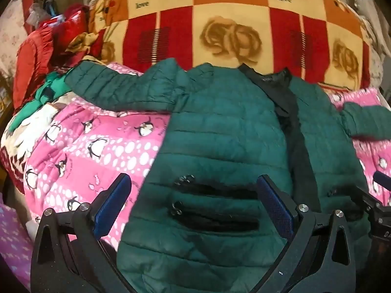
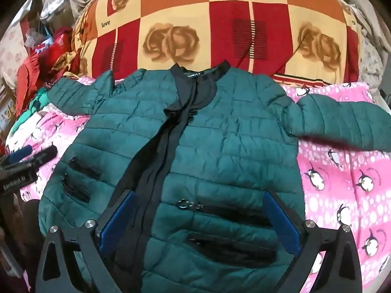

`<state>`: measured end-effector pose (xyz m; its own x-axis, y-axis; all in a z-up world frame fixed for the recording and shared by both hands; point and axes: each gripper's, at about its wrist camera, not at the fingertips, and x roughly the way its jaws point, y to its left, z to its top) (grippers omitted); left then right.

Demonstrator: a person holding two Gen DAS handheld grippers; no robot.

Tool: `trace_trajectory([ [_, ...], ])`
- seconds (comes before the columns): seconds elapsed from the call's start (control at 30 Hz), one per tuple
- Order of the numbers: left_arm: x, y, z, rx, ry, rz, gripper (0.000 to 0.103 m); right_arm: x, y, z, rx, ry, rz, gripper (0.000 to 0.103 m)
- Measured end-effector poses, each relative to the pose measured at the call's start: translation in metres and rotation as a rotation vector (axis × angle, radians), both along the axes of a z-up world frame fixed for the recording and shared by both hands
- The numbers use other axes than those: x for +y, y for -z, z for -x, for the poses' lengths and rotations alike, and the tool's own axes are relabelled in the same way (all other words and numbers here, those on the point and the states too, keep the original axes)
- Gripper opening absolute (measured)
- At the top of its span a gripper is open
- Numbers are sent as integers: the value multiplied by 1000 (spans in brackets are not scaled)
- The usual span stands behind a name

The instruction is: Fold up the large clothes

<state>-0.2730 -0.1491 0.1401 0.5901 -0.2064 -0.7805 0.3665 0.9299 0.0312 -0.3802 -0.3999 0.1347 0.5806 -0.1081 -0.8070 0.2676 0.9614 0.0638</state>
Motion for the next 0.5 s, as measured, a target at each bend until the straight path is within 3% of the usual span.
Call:
trace_trajectory([
  [0.27,-24,14,15,6,70,-11,102,17,8,8,20,76,10,103],
  [0.5,-19,19,29,47,90,27,102,10,20,26,26,152,8,103],
])
